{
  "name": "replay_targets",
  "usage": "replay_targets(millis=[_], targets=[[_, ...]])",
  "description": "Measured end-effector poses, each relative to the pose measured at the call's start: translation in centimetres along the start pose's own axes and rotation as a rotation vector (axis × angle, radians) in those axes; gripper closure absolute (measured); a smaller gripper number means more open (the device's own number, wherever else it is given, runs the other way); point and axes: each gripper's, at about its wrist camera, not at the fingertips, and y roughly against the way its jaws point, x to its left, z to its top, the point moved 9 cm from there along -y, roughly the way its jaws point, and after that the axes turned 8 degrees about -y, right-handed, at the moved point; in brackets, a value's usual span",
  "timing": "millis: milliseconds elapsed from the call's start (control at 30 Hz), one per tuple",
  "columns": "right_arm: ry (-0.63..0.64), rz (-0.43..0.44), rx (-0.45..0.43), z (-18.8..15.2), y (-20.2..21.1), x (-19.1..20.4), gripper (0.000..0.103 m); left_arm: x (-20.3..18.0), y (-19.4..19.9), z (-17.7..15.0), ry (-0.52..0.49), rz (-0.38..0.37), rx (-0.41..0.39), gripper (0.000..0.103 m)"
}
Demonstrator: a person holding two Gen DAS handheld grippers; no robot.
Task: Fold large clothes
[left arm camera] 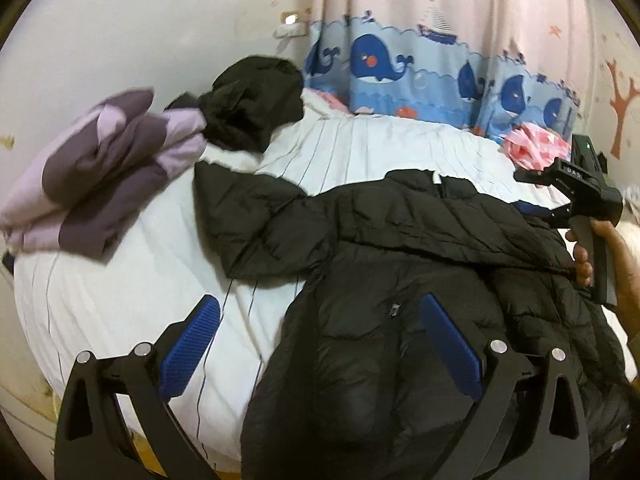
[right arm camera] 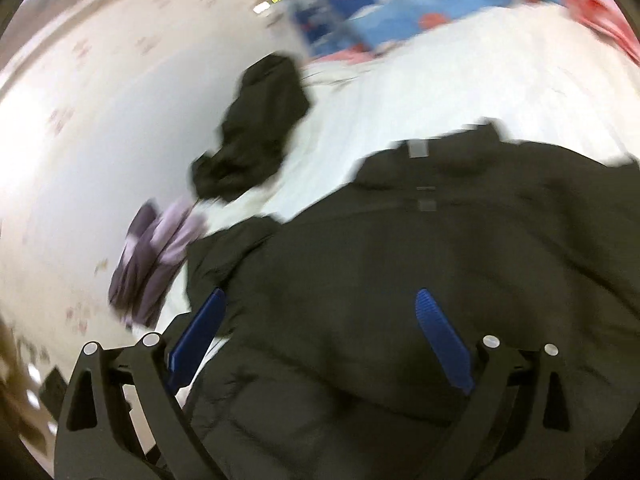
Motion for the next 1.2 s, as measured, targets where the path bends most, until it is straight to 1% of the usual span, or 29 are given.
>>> replay_targets(millis=[67,167,233,333,433,567,733,933,1000,1067,1100,1133,1167,1200], targets=[[-0.064,-0.017,-0.043,0.8,1.8,-3.2,0.011,-1.2,0.2,0.4,-0.048,0.004,-0.013,0.007],[-0.148,-0.031,-0.074,1.1,2.9,-6.7,0.011,-3.2,0.2,0.8,-0.135,0.009,-0.023,0.007],[-0.179,-0.038,-0.082,1.0,3.1,-8.5,0.011,-4.4,0.3,0.9,-0.199,0.010,-0.031,0.007],[-0.208,-0.039,-0.086,0.6,3.1,-10.5,0.011,-5.6,0.5,1.4,-0.283,0.045,-0.067,0.007],[-0.216,-0.042,-0.083,0.3,2.9,-11.3,0.011,-6.1,0.5,1.8,-0.302,0.058,-0.084,0.007],[-0.210,-0.042,-0.083,0.0,2.9,-11.6,0.011,-6.5,0.2,2.3,-0.293,0.046,-0.085,0.007],[-0.203,-0.040,-0.079,-0.4,3.3,-11.8,0.010,-7.4,-0.4,2.3,-0.329,0.048,-0.083,0.007],[-0.203,-0.036,-0.089,-0.5,4.4,-11.8,0.009,-8.5,-1.1,2.4,-0.354,0.026,-0.083,0.007],[-0.183,-0.054,-0.115,-0.3,5.3,-11.8,0.009,-8.9,-1.5,2.6,-0.362,0.004,-0.081,0.007],[-0.167,-0.083,-0.148,0.1,6.4,-12.0,0.009,-9.5,-2.0,3.6,-0.371,-0.074,-0.078,0.007],[-0.166,-0.095,-0.161,0.4,6.9,-12.1,0.009,-9.6,-2.5,4.6,-0.365,-0.129,-0.076,0.007],[-0.169,-0.104,-0.175,0.7,7.4,-12.3,0.009,-9.4,-2.8,5.6,-0.346,-0.160,-0.076,0.007],[-0.173,-0.113,-0.191,1.1,8.0,-12.5,0.009,-8.7,-3.5,7.4,-0.289,-0.204,-0.076,0.007],[-0.175,-0.120,-0.198,1.3,8.3,-12.7,0.009,-7.7,-4.4,9.4,-0.204,-0.256,-0.072,0.007]])
